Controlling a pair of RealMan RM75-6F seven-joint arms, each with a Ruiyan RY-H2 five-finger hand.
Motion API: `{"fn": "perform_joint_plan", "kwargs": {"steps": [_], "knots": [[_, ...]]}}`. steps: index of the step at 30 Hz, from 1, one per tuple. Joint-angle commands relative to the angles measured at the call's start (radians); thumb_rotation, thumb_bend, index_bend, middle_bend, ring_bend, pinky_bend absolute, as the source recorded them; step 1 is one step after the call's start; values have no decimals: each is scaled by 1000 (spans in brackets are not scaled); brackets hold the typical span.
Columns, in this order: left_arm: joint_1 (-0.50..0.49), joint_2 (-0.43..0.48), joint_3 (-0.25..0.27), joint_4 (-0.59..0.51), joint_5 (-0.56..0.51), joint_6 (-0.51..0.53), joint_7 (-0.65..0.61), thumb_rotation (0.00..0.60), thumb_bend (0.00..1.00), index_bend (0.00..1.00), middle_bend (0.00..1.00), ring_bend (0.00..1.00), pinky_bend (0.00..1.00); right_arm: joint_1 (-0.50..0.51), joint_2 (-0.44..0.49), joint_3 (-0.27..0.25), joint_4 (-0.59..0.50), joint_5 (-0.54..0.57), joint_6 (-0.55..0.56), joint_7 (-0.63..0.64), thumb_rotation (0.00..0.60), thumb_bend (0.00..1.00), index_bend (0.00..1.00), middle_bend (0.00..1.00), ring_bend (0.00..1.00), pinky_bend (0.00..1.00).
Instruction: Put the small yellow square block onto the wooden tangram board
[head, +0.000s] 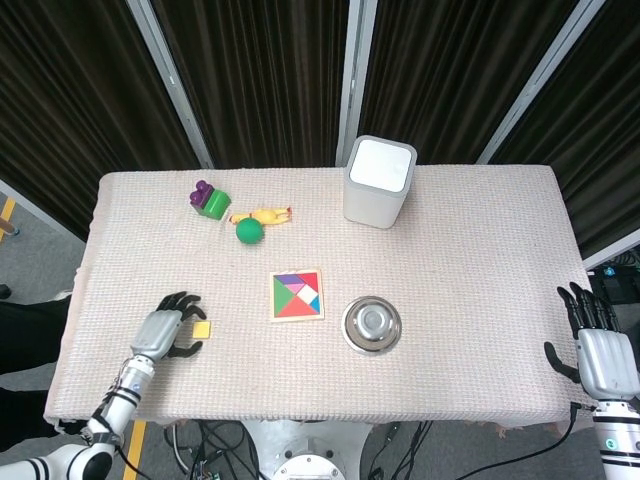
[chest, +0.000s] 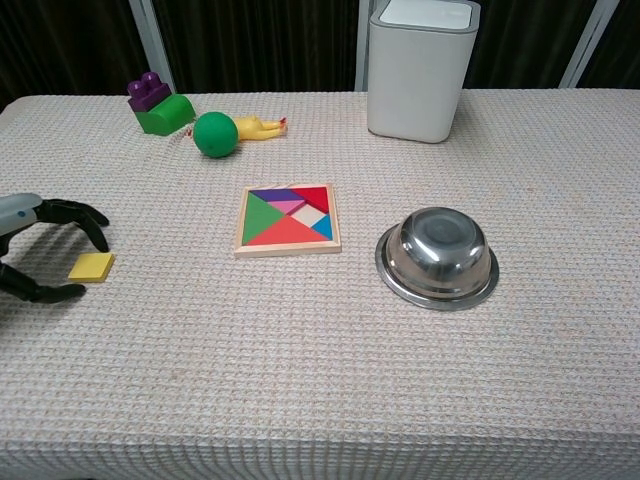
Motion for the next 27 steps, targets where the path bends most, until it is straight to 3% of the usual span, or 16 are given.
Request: {"fn": "perform_joint_plan", "kwargs": {"steps": [1,27], "knots": [[0,-1,-1,-1,2,5,-2,600,285,364,136,0,44,0,1,0,-4,-1,2,-4,600,270,0,0,0,76],[-1,-27,3,37,12,16,-43,600,309,447,155,0,55,-2,1,0,-3,2,2,-4,600,270,0,0,0,76]]}}
